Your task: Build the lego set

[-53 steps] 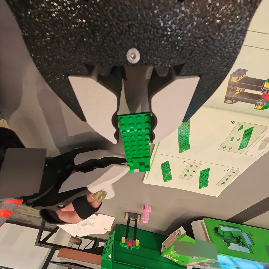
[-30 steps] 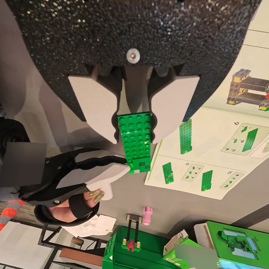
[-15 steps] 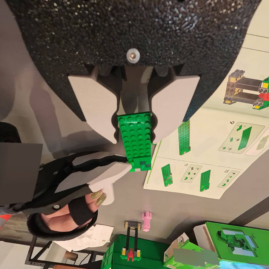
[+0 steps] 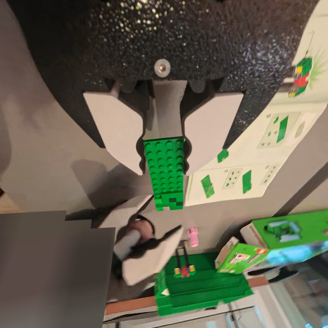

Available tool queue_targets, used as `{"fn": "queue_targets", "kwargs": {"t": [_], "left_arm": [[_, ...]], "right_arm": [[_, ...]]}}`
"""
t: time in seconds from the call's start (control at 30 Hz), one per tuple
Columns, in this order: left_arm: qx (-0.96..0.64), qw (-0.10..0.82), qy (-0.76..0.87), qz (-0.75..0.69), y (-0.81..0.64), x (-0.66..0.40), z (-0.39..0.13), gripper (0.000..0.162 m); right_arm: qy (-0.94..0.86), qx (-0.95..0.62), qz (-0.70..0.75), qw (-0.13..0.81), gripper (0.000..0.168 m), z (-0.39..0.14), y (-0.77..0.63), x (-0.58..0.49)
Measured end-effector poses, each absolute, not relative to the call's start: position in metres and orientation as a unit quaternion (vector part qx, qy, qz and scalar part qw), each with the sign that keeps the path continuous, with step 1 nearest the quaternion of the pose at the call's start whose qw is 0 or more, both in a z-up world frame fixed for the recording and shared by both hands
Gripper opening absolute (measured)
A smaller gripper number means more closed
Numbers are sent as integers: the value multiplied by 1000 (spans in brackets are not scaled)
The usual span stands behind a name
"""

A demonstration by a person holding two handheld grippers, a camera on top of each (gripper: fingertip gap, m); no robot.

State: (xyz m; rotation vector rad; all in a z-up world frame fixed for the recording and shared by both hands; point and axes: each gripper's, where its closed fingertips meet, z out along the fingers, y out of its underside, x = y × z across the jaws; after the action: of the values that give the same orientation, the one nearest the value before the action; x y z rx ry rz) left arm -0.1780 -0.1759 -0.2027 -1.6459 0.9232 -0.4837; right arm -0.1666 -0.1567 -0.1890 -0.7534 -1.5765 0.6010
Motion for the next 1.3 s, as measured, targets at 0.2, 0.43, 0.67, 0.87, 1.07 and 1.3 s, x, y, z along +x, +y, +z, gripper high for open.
{"fn": "queue_targets", "kwargs": {"t": [0.2,0.43,0.67,0.87,1.07,1.3], "left_arm": [[-655,555,468,-211,-191,-166,-206,40],[-632,556,489,-229,-199,-161,-204,40],[-631,555,491,-229,-200,-160,-204,40],[-630,556,490,-232,-200,-160,-203,40],[-630,556,492,-230,-200,-160,-204,40],[-639,556,489,-208,-196,-161,-207,40]], "right_arm": [[-669,-361,490,427,56,-182,-180,-152],[-692,-361,476,406,46,-191,-187,-152],[-704,-352,470,398,36,-194,-191,-150],[-711,-356,465,390,35,-194,-192,-150],[-713,-358,465,383,35,-196,-192,-150],[-687,-358,491,398,38,-188,-189,-150]]}}
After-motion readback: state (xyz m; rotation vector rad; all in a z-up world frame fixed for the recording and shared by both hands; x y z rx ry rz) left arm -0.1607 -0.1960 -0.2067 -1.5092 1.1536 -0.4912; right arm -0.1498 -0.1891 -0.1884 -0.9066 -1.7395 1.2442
